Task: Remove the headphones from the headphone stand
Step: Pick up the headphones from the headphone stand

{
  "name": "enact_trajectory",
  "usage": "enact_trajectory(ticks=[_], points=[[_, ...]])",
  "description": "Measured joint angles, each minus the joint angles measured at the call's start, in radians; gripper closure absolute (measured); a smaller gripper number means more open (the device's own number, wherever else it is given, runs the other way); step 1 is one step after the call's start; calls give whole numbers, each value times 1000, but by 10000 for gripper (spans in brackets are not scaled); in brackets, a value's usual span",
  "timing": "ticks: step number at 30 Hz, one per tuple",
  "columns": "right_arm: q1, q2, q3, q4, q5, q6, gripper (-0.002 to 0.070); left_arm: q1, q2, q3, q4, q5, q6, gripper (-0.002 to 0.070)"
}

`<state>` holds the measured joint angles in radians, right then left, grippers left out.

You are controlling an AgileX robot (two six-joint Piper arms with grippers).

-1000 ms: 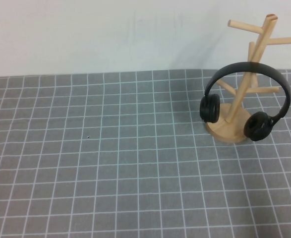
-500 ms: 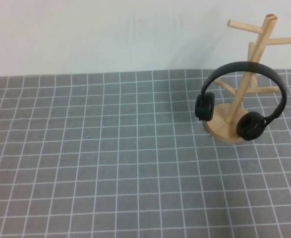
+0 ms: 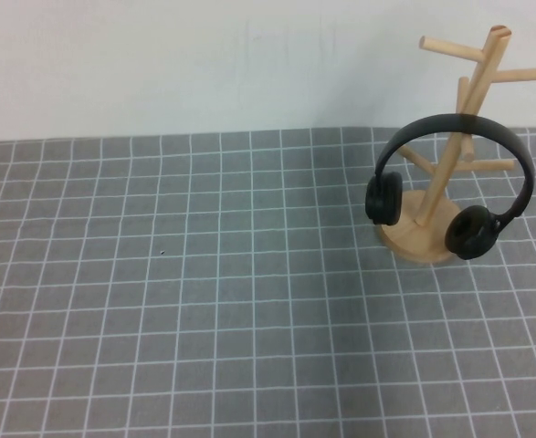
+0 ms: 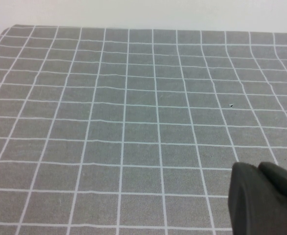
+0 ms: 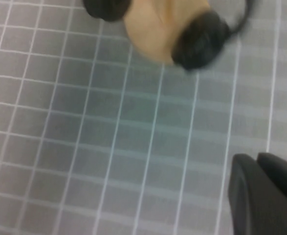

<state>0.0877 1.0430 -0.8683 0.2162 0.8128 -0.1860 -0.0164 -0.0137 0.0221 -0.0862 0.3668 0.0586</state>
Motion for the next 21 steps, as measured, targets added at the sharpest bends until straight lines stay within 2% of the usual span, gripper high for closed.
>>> enact_trajectory(ticks=[4, 6, 8, 13, 15, 21], points=[[118, 88, -53, -137, -110, 5, 674, 0, 0, 0, 0, 0, 0, 679], [150, 111, -65, -188, -168, 6, 638, 0, 0, 0, 0, 0, 0, 679], [162, 133, -67, -216, -234, -5, 560, 0, 0, 0, 0, 0, 0, 679], [169, 226, -68, -259, -384, -48, 300, 0, 0, 0, 0, 0, 0, 679], [169, 266, -68, -274, -441, -63, 251, 0, 0, 0, 0, 0, 0, 679], [169, 375, -68, -332, -606, -94, 213, 0, 0, 0, 0, 0, 0, 678]])
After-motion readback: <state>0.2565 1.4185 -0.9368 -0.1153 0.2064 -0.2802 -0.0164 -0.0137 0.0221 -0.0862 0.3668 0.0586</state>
